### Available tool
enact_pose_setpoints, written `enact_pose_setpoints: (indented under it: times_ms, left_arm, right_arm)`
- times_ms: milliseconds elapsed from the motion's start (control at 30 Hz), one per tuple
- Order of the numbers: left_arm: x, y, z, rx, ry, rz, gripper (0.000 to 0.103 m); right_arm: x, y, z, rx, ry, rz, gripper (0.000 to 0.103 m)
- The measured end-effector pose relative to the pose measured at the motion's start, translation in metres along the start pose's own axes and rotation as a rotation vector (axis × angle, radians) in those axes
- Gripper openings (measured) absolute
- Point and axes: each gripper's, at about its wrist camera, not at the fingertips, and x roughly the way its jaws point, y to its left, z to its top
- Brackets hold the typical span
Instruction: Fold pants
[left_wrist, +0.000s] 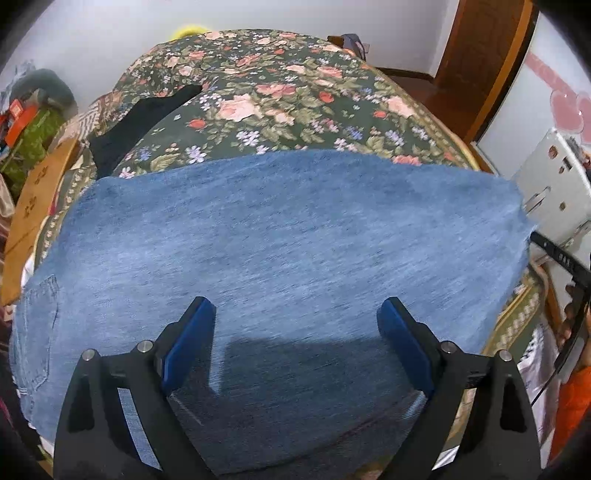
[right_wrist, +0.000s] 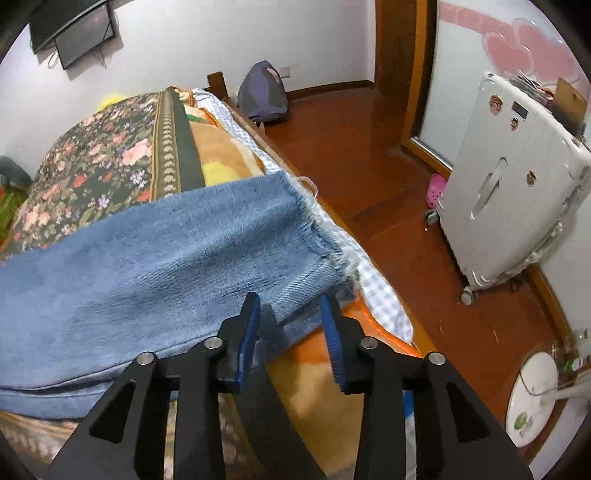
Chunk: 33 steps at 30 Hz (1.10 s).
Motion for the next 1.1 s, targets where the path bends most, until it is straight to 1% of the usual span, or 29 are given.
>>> enact_pose_setpoints:
  times_ms: [33,100,133,167,200,267,333,367,400,467,500,533,700,867,967,1033,1067,1100]
  left_arm:
    - [-0.002,-0.003,0.002,-0.001,-0.006,-0.012,0.093]
    - [-0.004,-0.011,0.006,0.007,-0.022,-0.029,0.093]
    - [-0.005,-0.015,0.008,0.015,-0.031,-0.036,0.093]
    - [-0.006,-0.02,0.009,0.023,-0.04,-0.042,0.093]
    - [-0.006,-0.025,0.011,0.033,-0.043,-0.051,0.093]
    - [-0.003,-0.034,0.012,0.05,-0.04,-0.068,0.086]
    - [0.004,-0.045,0.011,0.08,-0.02,-0.079,0.069]
    - [0.008,-0.048,0.01,0.095,-0.008,-0.081,0.065]
    - [0.011,-0.051,0.008,0.109,0.0,-0.078,0.056]
    - [0.013,-0.057,0.005,0.141,-0.008,-0.061,0.052]
    - [0.012,-0.06,0.003,0.154,-0.016,-0.068,0.045]
    - [0.012,-0.06,0.002,0.16,-0.014,-0.077,0.04]
    - [0.016,-0.062,0.004,0.155,-0.009,-0.091,0.039]
    - [0.019,-0.072,0.004,0.181,-0.02,-0.071,0.039]
    - [0.02,-0.072,0.005,0.185,-0.024,-0.071,0.039]
    - [0.021,-0.072,0.005,0.184,-0.023,-0.074,0.039]
    - [0.021,-0.072,0.005,0.185,-0.022,-0.074,0.039]
    - [0.02,-0.072,0.006,0.187,-0.02,-0.073,0.041]
  right_arm:
    - [-0.005,-0.002,-0.001,0.01,-0.003,0.012,0.046]
    - [-0.016,-0.007,-0.006,0.044,-0.012,0.052,0.055]
    - [-0.02,-0.009,-0.009,0.065,-0.014,0.078,0.058]
    - [-0.021,-0.007,-0.012,0.082,-0.012,0.097,0.059]
    - [-0.024,-0.009,-0.016,0.111,-0.004,0.134,0.06]
    - [-0.023,-0.009,-0.024,0.156,0.021,0.198,0.06]
    - [-0.017,-0.004,-0.031,0.185,0.052,0.256,0.061]
    - [-0.015,-0.003,-0.033,0.191,0.06,0.272,0.061]
    - [-0.01,-0.001,-0.036,0.204,0.071,0.288,0.061]
    - [-0.003,0.005,-0.038,0.219,0.081,0.296,0.061]
    - [0.001,0.007,-0.038,0.234,0.076,0.297,0.063]
    - [0.003,0.008,-0.036,0.247,0.072,0.3,0.064]
    - [0.015,0.007,-0.027,0.325,0.058,0.346,0.065]
    - [0.033,-0.003,-0.019,0.383,0.067,0.341,0.064]
    - [0.04,-0.009,-0.014,0.397,0.061,0.314,0.059]
    - [0.042,-0.009,-0.011,0.391,0.057,0.288,0.05]
    - [0.042,-0.008,-0.01,0.385,0.055,0.28,0.044]
    - [0.038,-0.007,-0.009,0.374,0.045,0.267,0.033]
